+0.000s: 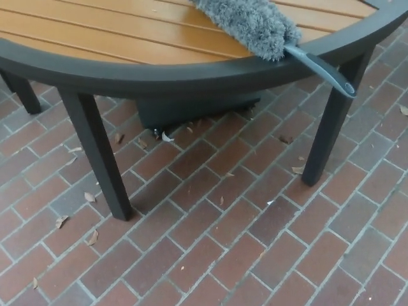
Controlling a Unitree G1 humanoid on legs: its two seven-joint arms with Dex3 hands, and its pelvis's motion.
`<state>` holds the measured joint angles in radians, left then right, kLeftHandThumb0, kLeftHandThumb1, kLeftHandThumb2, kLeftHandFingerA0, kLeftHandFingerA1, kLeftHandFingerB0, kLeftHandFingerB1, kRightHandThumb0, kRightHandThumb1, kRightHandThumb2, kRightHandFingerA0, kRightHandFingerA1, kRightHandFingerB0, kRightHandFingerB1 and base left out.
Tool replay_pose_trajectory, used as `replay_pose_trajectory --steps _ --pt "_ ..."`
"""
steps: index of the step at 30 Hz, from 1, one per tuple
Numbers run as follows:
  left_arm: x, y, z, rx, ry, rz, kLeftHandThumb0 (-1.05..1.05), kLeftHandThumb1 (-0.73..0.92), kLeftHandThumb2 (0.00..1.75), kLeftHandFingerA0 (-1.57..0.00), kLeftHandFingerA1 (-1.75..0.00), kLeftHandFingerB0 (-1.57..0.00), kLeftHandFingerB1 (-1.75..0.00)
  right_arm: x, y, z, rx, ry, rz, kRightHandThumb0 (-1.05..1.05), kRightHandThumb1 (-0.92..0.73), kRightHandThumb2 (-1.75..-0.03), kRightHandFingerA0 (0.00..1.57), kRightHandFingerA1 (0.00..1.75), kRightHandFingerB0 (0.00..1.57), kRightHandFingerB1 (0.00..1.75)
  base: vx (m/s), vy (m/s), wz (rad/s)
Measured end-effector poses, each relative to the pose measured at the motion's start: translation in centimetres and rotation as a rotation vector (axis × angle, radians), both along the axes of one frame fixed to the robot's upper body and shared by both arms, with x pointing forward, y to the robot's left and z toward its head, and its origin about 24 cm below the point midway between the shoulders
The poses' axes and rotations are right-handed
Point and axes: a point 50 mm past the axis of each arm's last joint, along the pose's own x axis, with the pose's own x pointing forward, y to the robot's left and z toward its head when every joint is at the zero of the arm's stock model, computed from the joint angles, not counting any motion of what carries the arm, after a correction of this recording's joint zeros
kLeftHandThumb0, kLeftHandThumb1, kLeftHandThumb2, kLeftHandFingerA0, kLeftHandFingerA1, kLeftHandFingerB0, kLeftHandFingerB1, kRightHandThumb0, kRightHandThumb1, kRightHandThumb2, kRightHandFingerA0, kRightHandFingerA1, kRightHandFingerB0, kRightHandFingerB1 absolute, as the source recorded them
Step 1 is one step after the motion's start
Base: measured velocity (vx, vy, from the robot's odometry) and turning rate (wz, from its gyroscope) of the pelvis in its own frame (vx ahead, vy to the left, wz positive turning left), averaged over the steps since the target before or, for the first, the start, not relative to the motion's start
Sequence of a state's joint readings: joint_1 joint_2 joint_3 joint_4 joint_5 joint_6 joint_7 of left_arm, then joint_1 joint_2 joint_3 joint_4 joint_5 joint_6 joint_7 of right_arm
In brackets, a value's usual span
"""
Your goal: The robot walks towards a desk kept outside and uses its right hand to up pick up the grey duster kept on it and uses it to clean the table by swiping it twice
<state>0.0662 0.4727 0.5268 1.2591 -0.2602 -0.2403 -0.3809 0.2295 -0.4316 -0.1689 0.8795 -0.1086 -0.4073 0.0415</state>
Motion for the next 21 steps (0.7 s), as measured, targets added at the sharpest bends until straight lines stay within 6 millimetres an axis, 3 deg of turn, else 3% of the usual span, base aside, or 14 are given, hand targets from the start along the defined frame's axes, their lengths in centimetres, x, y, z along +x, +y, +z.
replay_pose_trajectory --steps 8,9,13,14,16,17,21 --pt "-0.11 -0.12 -0.14 -0.005 0.003 0.001 -0.52 0.35 0.69 -0.37 -0.49 -0.34 -0.43 -0.74 -0.04 -0.26 0.004 0.018 -0.012 -0.69 -0.43 -0.82 0.0 0.15 0.0 0.15 0.09 0.053 -0.07" --pt "-0.12 -0.22 -0.22 -0.009 0.004 -0.002 -0.52 0.35 0.68 -0.36 -0.48 -0.32 -0.42 -0.72 -0.04 -0.25 0.005 0.017 -0.012 -0.66 -0.57 -0.57 0.0 0.17 0.0 0.18 0.25 0.115 -0.41" --pt "-0.12 0.17 0.13 0.004 0.001 0.001 -0.52 0.35 0.68 -0.36 -0.48 -0.32 -0.42 -0.69 0.22 -0.36 0.012 0.012 -0.008 -0.66 -0.57 -0.57 0.0 0.17 0.0 0.18 0.18 0.187 0.03" --pt "-0.15 0.17 0.12 0.003 0.001 0.001 -0.51 0.35 0.68 -0.37 -0.47 -0.34 -0.42 -0.69 0.27 -0.37 0.013 0.011 -0.007 -0.64 -0.46 -0.7 0.0 0.12 0.0 0.15 0.17 0.095 0.1" --pt "-0.17 0.17 0.12 0.002 0.001 0.002 -0.51 0.35 0.68 -0.37 -0.47 -0.34 -0.42 -0.7 0.29 -0.35 0.013 0.01 -0.006 -0.64 -0.46 -0.7 0.0 0.12 0.0 0.15 0.17 0.055 0.07" --pt "-0.18 0.17 0.12 0.002 0.001 0.003 -0.54 0.35 0.69 -0.37 -0.48 -0.34 -0.43 -0.71 0.32 -0.34 0.014 0.009 -0.005 -0.69 -0.43 -0.83 0.0 0.15 0.0 0.16 0.14 0.024 0.07" --pt "-0.23 0.17 0.1 0.002 0.003 0.003 -0.51 0.35 0.68 -0.38 -0.48 -0.34 -0.43 -0.81 0.36 -0.31 0.015 0.006 -0.005 -0.66 -0.42 -0.83 0.0 0.17 0.0 0.18 0.17 -0.024 0.05"
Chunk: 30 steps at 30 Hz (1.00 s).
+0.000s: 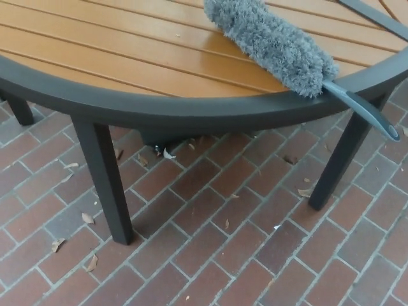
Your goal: The robot walks towards a desk kept outside and uses its right hand to up pick up the grey duster kept on it and uses it to clean the table by swiping it twice
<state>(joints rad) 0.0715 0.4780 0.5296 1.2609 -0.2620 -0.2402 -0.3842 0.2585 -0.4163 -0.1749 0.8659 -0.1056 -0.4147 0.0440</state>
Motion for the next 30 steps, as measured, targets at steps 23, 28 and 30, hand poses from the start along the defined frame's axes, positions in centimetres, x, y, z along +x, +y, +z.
replay_pose_trajectory --steps 23,28,30 --pt "-0.31 0.08 0.03 -0.017 -0.02 0.02 -0.51 0.4 0.54 -0.4 -0.4 -0.37 -0.33 -0.04 0.16 -0.16 0.013 -0.009 -0.015 -0.7 -0.43 -0.84 0.0 0.16 0.0 0.15 0.22 0.072 -0.03" --pt "-0.59 0.07 -0.02 -0.019 -0.014 0.02 -0.51 0.4 0.54 -0.4 -0.4 -0.37 -0.33 -0.09 0.21 -0.18 0.013 -0.008 -0.011 -0.7 -0.43 -0.84 0.0 0.16 0.0 0.15 0.13 0.034 0.06" --pt "-0.69 0.08 -0.04 -0.019 -0.012 0.021 -0.49 0.4 0.54 -0.4 -0.4 -0.37 -0.34 -0.08 0.22 -0.19 0.013 -0.008 -0.01 -0.68 -0.43 -0.83 0.0 0.16 0.0 0.17 0.17 -0.075 0.03"
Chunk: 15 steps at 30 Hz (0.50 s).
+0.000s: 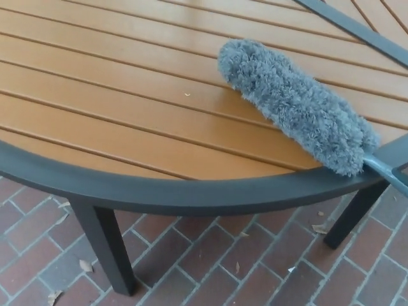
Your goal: The robot walks towards a desk kept outside and uses its right hand to up pick up the grey duster kept on it and uses it to clean the table by swiping it twice
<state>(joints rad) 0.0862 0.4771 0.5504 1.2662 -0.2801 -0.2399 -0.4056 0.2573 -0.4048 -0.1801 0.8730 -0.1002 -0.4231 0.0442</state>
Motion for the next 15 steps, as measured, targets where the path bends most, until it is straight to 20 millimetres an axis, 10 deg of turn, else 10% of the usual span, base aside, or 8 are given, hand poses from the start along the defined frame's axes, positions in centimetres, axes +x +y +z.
replay_pose_trajectory --steps 15 --pt "-0.17 -0.24 -0.23 -0.01 0.006 -0.004 -0.53 0.35 0.69 -0.36 -0.48 -0.32 -0.42 0.11 -0.11 0.03 -0.004 0.003 0.001 -0.67 -0.45 -0.71 0.0 0.12 0.0 0.15 0.1 -0.062 -0.01"
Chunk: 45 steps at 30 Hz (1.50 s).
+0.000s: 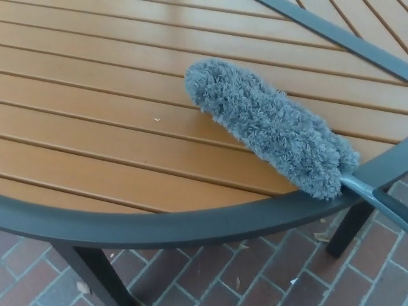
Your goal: The robot walks towards a desk kept outside and uses its right hand to up pick up the grey duster kept on it and uses it to clean the table by swiping it twice
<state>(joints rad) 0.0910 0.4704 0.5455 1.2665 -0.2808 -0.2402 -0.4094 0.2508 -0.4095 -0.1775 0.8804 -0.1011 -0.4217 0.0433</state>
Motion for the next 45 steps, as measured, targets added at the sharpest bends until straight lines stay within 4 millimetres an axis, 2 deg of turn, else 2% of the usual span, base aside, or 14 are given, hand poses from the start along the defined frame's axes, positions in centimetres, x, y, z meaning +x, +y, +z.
replay_pose_trajectory --steps 4,13,14,18,24,26,27,28,29,35,36,37,39,45 --pt "-0.2 -0.2 -0.2 -0.007 0.006 0.0 -0.53 0.35 0.69 -0.36 -0.46 -0.32 -0.42 -0.2 0.0 0.0 -0.003 0.005 0.003 -0.71 -0.43 -0.85 0.0 0.16 0.0 0.17 0.03 0.149 -0.21" --pt "-0.2 0.1 0.1 0.008 0.012 -0.002 -0.53 0.36 0.69 -0.35 -0.47 -0.31 -0.42 -0.3 0.1 -0.1 0.002 0.006 0.0 -0.71 -0.44 -0.85 0.0 0.15 0.0 0.16 0.04 0.051 0.08" --pt "-0.1 0.1 0.1 0.008 0.009 -0.003 -0.54 0.35 0.69 -0.36 -0.47 -0.32 -0.42 -0.3 0.1 -0.1 0.003 0.005 -0.001 -0.65 -0.45 -0.68 0.0 0.15 0.0 0.16 0.04 -0.043 0.08" --pt "-0.2 0.1 0.1 0.007 0.011 -0.001 -0.53 0.35 0.69 -0.37 -0.48 -0.32 -0.42 -0.4 0.0 -0.2 0.004 0.012 -0.005 -0.72 -0.44 -0.84 0.0 0.15 0.0 0.15 0.0 0.0 0.0" --pt "-0.3 0.1 0.0 0.007 0.013 0.0 -0.53 0.36 0.69 -0.37 -0.47 -0.32 -0.42 -0.5 -0.1 -0.3 0.005 0.014 -0.014 -0.71 -0.44 -0.84 0.0 0.14 0.0 0.14 0.0 0.0 0.0" --pt "-0.3 0.1 0.0 0.007 0.013 0.0 -0.54 0.35 0.69 -0.37 -0.49 -0.34 -0.43 -0.6 -0.2 -0.3 0.006 0.013 -0.021 -0.78 -0.43 -0.78 0.0 0.08 0.0 0.01 0.0 0.0 0.0" --pt "-0.3 0.1 0.0 0.007 0.013 0.0 -0.48 0.42 0.54 -0.41 -0.39 -0.38 -0.33 -0.7 -0.2 -0.3 0.007 0.015 -0.026 -0.72 -0.44 -0.82 0.0 0.12 0.0 0.13 0.0 0.0 0.0" --pt "-0.3 0.1 0.0 0.007 0.013 0.0 -0.48 0.42 0.54 -0.41 -0.39 -0.38 -0.33 -0.8 -0.3 -0.3 0.008 0.017 -0.031 -0.72 -0.44 -0.82 0.0 0.12 0.0 0.13 0.0 0.0 0.0" --pt "-0.3 0.1 0.0 0.008 0.013 0.001 -0.53 0.36 0.69 -0.37 -0.46 -0.32 -0.42 -1.0 -0.4 -0.3 0.009 0.02 -0.039 -0.76 -0.45 -0.82 0.0 0.08 0.0 0.08 0.0 0.0 0.0" --pt "-0.5 0.1 0.0 0.009 0.021 0.005 -0.53 0.35 0.68 -0.36 -0.46 -0.32 -0.42 -1.8 -0.8 -0.3 0.005 0.032 -0.062 -0.81 -0.48 -0.82 0.0 0.03 0.0 0.04 0.0 0.0 0.0" --pt "-0.6 0.1 0.0 0.009 0.022 0.005 -0.52 0.35 0.69 -0.38 -0.49 -0.34 -0.43 -1.8 -0.9 -0.2 0.002 0.033 -0.062 -0.81 -0.49 -0.82 0.0 0.0 0.0 0.03 0.0 0.0 0.0" --pt "-0.7 0.1 0.0 0.009 0.023 0.006 -0.54 0.34 0.69 -0.37 -0.47 -0.33 -0.42 -1.8 -1.0 -0.1 -0.001 0.033 -0.062 -1.01 -0.66 -0.99 0.0 0.0 0.0 0.04 0.0 0.0 0.0" --pt "-0.8 0.2 0.0 0.009 0.024 0.009 -0.53 0.34 0.69 -0.37 -0.48 -0.33 -0.42 -1.5 -1.6 0.6 -0.021 0.017 -0.057 -0.91 -0.55 -0.9 0.0 0.0 0.0 0.01 0.0 0.0 0.0" --pt "-0.7 0.2 0.0 0.008 0.02 0.012 -0.52 0.35 0.68 -0.38 -0.48 -0.34 -0.42 1.3 -3.3 4.4 -0.118 -0.095 0.011 -0.97 -0.61 -0.96 0.0 0.02 0.0 0.0 0.0 0.0 0.0"
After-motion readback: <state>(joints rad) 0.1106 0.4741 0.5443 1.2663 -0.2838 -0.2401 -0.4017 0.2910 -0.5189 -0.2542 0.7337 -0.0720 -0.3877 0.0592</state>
